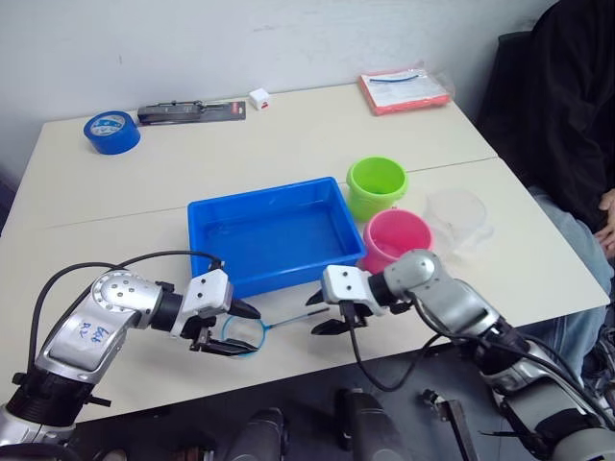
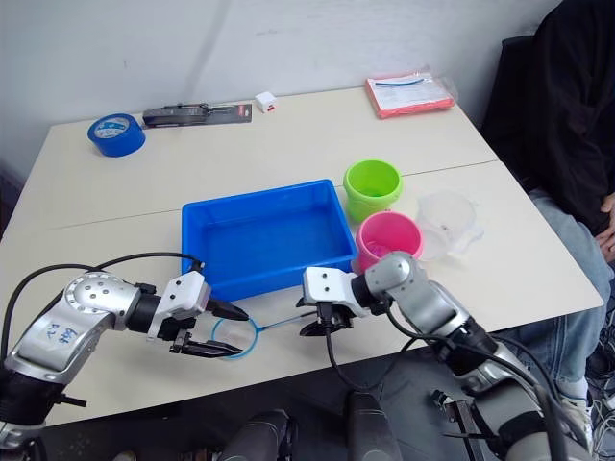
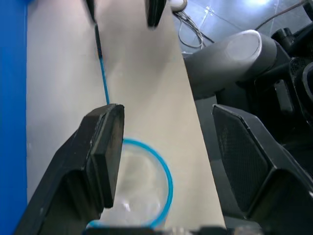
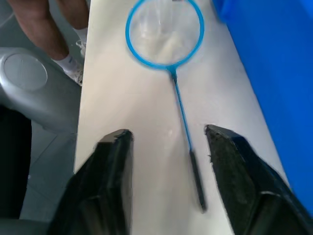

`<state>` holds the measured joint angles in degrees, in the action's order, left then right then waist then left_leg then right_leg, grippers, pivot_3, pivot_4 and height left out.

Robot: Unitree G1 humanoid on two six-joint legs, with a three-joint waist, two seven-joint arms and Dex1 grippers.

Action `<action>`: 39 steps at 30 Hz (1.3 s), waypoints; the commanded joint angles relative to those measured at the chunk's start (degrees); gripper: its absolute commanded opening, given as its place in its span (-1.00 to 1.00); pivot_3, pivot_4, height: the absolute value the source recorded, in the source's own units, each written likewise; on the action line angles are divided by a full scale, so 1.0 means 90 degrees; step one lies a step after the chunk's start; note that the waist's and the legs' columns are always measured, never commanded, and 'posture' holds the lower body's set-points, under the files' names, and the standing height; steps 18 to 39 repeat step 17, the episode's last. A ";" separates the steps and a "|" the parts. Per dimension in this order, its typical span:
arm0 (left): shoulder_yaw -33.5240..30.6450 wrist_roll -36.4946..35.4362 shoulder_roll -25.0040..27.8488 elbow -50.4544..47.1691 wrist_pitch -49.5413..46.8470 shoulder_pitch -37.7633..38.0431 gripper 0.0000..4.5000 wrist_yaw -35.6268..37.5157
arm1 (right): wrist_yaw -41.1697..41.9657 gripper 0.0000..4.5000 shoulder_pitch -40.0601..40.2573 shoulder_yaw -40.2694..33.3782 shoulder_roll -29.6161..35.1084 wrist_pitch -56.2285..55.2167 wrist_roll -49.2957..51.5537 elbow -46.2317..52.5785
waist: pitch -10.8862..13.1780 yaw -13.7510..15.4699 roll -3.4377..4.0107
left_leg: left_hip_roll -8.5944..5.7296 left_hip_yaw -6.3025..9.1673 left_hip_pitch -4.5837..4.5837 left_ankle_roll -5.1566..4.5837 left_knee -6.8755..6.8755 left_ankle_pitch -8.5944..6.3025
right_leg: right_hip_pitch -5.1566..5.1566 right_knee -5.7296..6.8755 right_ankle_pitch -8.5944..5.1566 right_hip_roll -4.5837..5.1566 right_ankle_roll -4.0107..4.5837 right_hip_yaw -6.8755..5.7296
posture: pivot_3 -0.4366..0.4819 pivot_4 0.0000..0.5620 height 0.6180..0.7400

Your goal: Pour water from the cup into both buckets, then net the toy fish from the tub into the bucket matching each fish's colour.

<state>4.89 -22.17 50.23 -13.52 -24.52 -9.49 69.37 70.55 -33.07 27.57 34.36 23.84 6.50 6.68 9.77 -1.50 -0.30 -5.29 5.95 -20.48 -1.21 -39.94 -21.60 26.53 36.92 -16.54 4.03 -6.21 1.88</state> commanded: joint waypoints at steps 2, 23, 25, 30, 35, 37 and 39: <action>-0.0854 -0.0554 -0.0153 -0.0851 -0.0427 0.0866 0.38 -0.0594 | -0.0228 0.52 0.0577 -0.0887 0.0463 0.0955 0.0622 0.1288 | 0.0000 0.0009 0.0000 | 0.0001 0.0000 -0.0001 0.0000 0.0002 0.0000 | 0.0000 -0.0002 0.0000 0.0000 0.0000 0.0002 | -0.05 -0.47 1.00; -0.2425 -0.0881 -0.1189 -0.1518 -0.0390 0.3315 0.38 -0.1976 | -0.1164 0.52 0.2720 -0.2285 0.1222 0.1584 0.1310 0.2647 | -0.0001 0.0289 -0.0001 | 0.0002 -0.0010 0.0016 -0.0005 0.0004 -0.0004 | -0.0025 -0.0039 0.0000 0.0001 -0.0001 0.0013 | -0.05 -0.47 1.00; -0.2425 -0.0881 -0.1189 -0.1518 -0.0390 0.3315 0.38 -0.1976 | -0.1164 0.52 0.2720 -0.2285 0.1222 0.1584 0.1310 0.2647 | -0.0001 0.0289 -0.0001 | 0.0002 -0.0010 0.0016 -0.0005 0.0004 -0.0004 | -0.0025 -0.0039 0.0000 0.0001 -0.0001 0.0013 | -0.05 -0.47 1.00; -0.2425 -0.0881 -0.1189 -0.1518 -0.0390 0.3315 0.38 -0.1976 | -0.1164 0.52 0.2720 -0.2285 0.1222 0.1584 0.1310 0.2647 | -0.0001 0.0289 -0.0001 | 0.0002 -0.0010 0.0016 -0.0005 0.0004 -0.0004 | -0.0025 -0.0039 0.0000 0.0001 -0.0001 0.0013 | -0.05 -0.47 1.00; -0.2425 -0.0881 -0.1189 -0.1518 -0.0390 0.3315 0.38 -0.1976 | -0.1164 0.52 0.2720 -0.2285 0.1222 0.1584 0.1310 0.2647 | -0.0001 0.0289 -0.0001 | 0.0002 -0.0010 0.0016 -0.0005 0.0004 -0.0004 | -0.0025 -0.0039 0.0000 0.0001 -0.0001 0.0013 | -0.05 -0.47 1.00; -0.2425 -0.0881 -0.1189 -0.1518 -0.0390 0.3315 0.38 -0.1976 | -0.1164 0.52 0.2720 -0.2285 0.1222 0.1584 0.1310 0.2647 | -0.0001 0.0289 -0.0001 | 0.0002 -0.0010 0.0016 -0.0005 0.0004 -0.0004 | -0.0025 -0.0039 0.0000 0.0001 -0.0001 0.0013 | -0.05 -0.47 1.00; -0.2425 -0.0881 -0.1189 -0.1518 -0.0390 0.3315 0.38 -0.1976 | -0.1164 0.52 0.2720 -0.2285 0.1222 0.1584 0.1310 0.2647 | -0.0001 0.0289 -0.0001 | 0.0002 -0.0010 0.0016 -0.0005 0.0004 -0.0004 | -0.0025 -0.0039 0.0000 0.0001 -0.0001 0.0013 | -0.05 -0.47 1.00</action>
